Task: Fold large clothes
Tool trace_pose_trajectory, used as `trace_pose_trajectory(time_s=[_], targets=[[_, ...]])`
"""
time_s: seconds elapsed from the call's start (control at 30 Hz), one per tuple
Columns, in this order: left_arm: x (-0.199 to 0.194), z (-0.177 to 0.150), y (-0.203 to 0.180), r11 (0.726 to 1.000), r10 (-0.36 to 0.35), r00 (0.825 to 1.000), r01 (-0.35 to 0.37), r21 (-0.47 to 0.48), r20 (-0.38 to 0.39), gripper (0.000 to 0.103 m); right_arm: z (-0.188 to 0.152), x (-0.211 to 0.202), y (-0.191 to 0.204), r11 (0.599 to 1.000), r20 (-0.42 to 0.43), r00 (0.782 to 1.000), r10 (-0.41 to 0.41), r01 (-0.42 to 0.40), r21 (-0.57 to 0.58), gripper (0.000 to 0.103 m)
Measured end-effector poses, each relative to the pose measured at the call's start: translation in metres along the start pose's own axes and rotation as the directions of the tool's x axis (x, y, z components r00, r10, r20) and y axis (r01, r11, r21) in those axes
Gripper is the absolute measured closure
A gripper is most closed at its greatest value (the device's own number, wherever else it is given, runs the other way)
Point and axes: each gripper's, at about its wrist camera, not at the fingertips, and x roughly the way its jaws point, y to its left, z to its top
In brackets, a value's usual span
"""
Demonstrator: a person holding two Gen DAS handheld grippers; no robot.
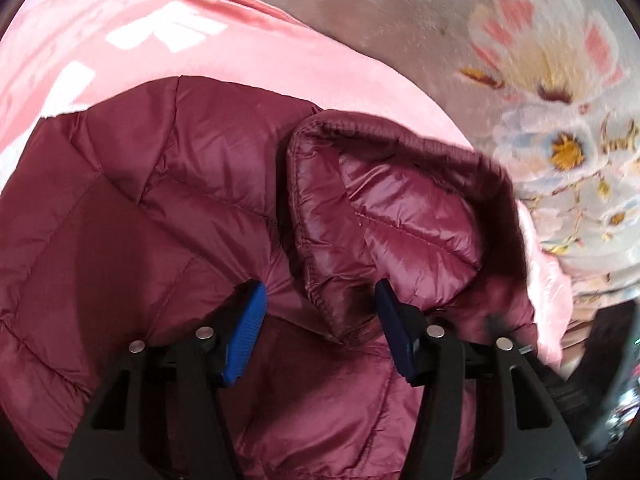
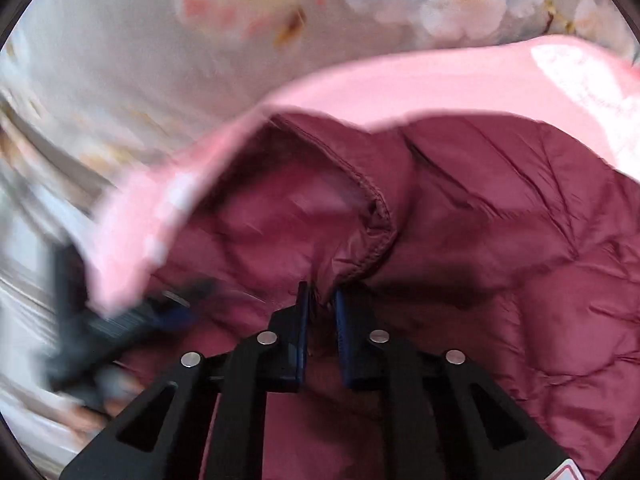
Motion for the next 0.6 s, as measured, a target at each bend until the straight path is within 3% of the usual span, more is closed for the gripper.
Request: trace_pose_trajectory(time_s=[0.03, 0.1, 0.17, 0.2, 0.23, 0.37, 0.5, 0.6], targets=[[0.001, -0.001, -0.001, 1.000, 0.004, 1.000, -0.004, 0.009, 0.005, 0.050, 0.005, -0.013, -0.004, 0.994, 0.057, 0.994, 0.097, -0.099, 0.044, 0.093], [0.004, -0.002, -0.002, 1.000, 0.012, 1.000, -0.012, 0.025, 0.014, 0.051, 0.006, -0.021, -0.010, 0.989, 0.090, 0.989, 0.119, -0.126, 0.074, 0.094], [0.006, -0.005, -0.004, 0.998, 0.026, 0.999, -0.028, 0.054, 0.029, 0.052, 0.002, -0.010, -0.011, 0.996, 0.048, 0.995, -0.090, 0.090, 0.001, 0.094], [0.007, -0.007, -0.006, 0.997, 0.038, 0.999, -0.041, 0.073, 0.037, 0.052, -0.005, 0.001, -0.012, 0.978, 0.018, 0.980, -0.200, 0.201, -0.055, 0.094], [0.008, -0.009, -0.010, 0.993, 0.058, 0.997, -0.063, 0.102, 0.050, 0.052, -0.011, 0.010, -0.013, 0.965, -0.005, 0.968, -0.249, 0.248, -0.088, 0.095], [0.016, -0.020, -0.029, 0.965, 0.146, 0.983, -0.166, 0.204, 0.110, 0.052, -0.026, 0.020, -0.008, 0.937, 0.026, 0.951, -0.309, 0.309, -0.166, 0.096], [0.020, -0.024, -0.037, 0.951, 0.178, 0.974, -0.207, 0.230, 0.139, 0.052, -0.035, 0.025, 0.003, 0.904, 0.068, 0.931, -0.360, 0.366, -0.221, 0.095], [0.012, -0.024, -0.035, 0.945, 0.188, 0.972, -0.219, 0.245, 0.141, 0.051, -0.030, 0.013, 0.003, 0.922, 0.046, 0.941, -0.336, 0.338, -0.189, 0.090]])
